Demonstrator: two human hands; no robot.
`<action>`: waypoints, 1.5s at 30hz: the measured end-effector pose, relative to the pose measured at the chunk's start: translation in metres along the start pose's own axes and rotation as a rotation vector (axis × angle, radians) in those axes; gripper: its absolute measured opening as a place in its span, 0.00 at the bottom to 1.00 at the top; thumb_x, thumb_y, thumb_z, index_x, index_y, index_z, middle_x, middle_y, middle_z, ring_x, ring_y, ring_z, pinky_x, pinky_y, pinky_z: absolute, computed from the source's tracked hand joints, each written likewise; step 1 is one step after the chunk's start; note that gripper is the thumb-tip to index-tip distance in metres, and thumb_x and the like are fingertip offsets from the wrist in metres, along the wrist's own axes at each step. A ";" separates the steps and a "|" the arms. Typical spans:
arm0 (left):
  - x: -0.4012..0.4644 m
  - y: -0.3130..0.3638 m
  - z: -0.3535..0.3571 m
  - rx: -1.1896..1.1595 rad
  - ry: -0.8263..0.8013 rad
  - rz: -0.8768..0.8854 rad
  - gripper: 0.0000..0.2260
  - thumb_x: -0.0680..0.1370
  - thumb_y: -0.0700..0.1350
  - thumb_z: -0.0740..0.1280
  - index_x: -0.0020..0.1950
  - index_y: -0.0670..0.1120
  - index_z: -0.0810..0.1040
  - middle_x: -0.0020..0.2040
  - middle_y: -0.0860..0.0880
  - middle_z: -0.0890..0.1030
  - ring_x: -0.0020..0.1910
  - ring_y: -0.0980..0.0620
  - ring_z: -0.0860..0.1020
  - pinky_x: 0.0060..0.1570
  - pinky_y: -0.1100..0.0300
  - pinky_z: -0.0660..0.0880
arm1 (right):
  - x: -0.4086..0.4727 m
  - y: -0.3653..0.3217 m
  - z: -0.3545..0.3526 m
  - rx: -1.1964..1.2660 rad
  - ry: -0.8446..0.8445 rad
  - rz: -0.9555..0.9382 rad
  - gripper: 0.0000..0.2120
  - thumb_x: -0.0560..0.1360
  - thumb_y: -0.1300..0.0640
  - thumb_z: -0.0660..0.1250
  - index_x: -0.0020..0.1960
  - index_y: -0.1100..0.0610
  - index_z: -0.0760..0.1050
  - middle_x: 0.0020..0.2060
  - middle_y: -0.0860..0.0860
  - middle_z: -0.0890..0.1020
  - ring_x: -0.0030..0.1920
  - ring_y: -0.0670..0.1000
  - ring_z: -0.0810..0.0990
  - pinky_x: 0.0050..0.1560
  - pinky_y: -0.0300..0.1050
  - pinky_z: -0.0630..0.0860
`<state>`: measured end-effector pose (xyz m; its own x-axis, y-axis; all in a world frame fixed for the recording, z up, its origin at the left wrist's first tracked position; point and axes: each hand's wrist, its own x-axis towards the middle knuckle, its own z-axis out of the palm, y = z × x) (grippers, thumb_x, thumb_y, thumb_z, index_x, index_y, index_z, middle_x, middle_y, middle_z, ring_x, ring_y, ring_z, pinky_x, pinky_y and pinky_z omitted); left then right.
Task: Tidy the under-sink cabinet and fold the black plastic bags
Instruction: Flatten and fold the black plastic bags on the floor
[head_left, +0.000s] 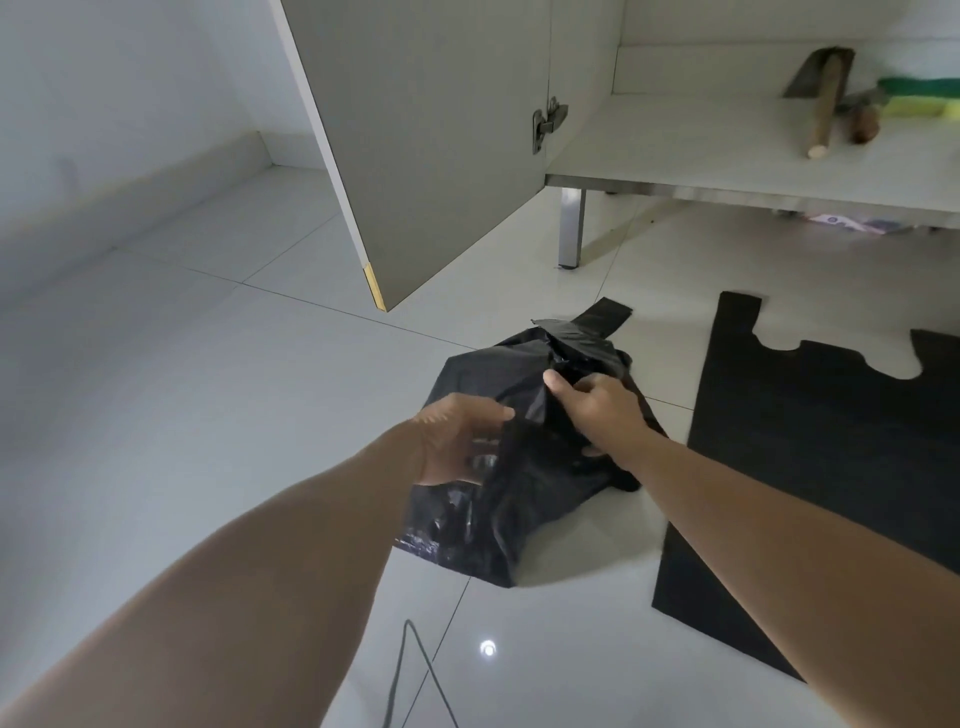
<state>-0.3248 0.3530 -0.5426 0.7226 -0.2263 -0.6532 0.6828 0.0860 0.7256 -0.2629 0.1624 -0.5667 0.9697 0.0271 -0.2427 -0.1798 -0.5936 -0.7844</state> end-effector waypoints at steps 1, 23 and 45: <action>0.001 0.000 0.005 -0.004 -0.029 0.004 0.05 0.67 0.41 0.69 0.40 0.41 0.80 0.49 0.43 0.81 0.52 0.41 0.78 0.59 0.41 0.74 | -0.001 -0.003 -0.001 0.097 -0.053 0.118 0.26 0.73 0.35 0.67 0.51 0.59 0.77 0.47 0.53 0.79 0.48 0.57 0.79 0.35 0.48 0.82; 0.006 0.028 0.003 0.105 1.072 0.284 0.07 0.75 0.41 0.64 0.38 0.40 0.77 0.35 0.43 0.77 0.39 0.42 0.76 0.42 0.56 0.74 | -0.008 0.044 0.002 -0.288 -0.147 0.194 0.41 0.67 0.30 0.64 0.73 0.51 0.67 0.72 0.59 0.68 0.69 0.64 0.67 0.70 0.58 0.66; -0.007 0.076 0.094 -0.062 0.351 0.286 0.14 0.80 0.44 0.62 0.39 0.39 0.79 0.37 0.41 0.79 0.33 0.46 0.75 0.37 0.55 0.72 | -0.043 -0.019 -0.045 0.437 -0.087 0.060 0.26 0.71 0.65 0.74 0.67 0.60 0.72 0.50 0.58 0.83 0.44 0.55 0.86 0.40 0.52 0.84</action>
<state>-0.2881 0.2695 -0.4629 0.8689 0.1563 -0.4697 0.4475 0.1577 0.8803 -0.2939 0.1365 -0.5155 0.9413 0.0819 -0.3274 -0.3062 -0.2009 -0.9305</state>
